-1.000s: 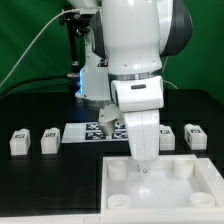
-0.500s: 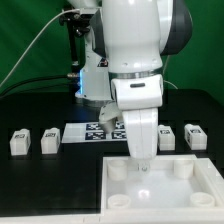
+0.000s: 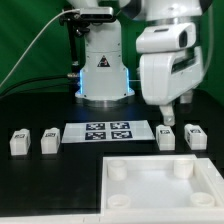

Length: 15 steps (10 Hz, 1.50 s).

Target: Assemble one leg

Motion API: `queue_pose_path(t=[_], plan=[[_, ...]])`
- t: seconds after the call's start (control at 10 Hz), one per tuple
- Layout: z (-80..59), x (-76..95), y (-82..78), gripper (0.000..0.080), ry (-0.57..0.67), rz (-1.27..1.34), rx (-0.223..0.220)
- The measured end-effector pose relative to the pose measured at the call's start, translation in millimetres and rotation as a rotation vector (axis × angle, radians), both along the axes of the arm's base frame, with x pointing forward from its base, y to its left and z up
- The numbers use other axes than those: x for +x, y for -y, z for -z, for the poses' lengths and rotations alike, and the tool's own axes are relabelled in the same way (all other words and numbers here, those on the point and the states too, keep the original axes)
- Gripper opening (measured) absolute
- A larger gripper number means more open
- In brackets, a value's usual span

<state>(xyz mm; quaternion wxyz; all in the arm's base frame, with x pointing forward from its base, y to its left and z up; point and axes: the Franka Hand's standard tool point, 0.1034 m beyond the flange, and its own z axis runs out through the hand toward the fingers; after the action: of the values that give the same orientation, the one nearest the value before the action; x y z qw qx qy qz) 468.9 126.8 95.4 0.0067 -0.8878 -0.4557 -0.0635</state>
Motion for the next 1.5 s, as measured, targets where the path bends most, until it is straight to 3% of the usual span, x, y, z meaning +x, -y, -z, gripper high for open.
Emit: queue_pose_path(t=[0.1, 0.2, 0.5, 0.8, 1.0, 1.3, 1.4, 1.5], plan=[[-6.8, -2.4, -14.1, 0.0648, 0.003, 0.120, 0.020], [-0.3, -10.5, -17.1, 0.0648, 0.003, 0.215, 0.043], [2.8, -12.3, -19.3, 0.0648, -0.040, 0.556, 0.093], [28.7, -38.5, -44.7, 0.0648, -0.148, 0.981, 0.121], [45.5, -52.2, -46.2, 0.0648, -0.192, 1.108, 0.117], [46.1, -53.4, -44.0, 0.0648, -0.227, 1.071, 0.085], [47.0, -63.9, -41.4, 0.0648, -0.352, 1.068, -0.006], [46.8, -69.6, -50.0, 0.0648, -0.451, 1.068, -0.078]])
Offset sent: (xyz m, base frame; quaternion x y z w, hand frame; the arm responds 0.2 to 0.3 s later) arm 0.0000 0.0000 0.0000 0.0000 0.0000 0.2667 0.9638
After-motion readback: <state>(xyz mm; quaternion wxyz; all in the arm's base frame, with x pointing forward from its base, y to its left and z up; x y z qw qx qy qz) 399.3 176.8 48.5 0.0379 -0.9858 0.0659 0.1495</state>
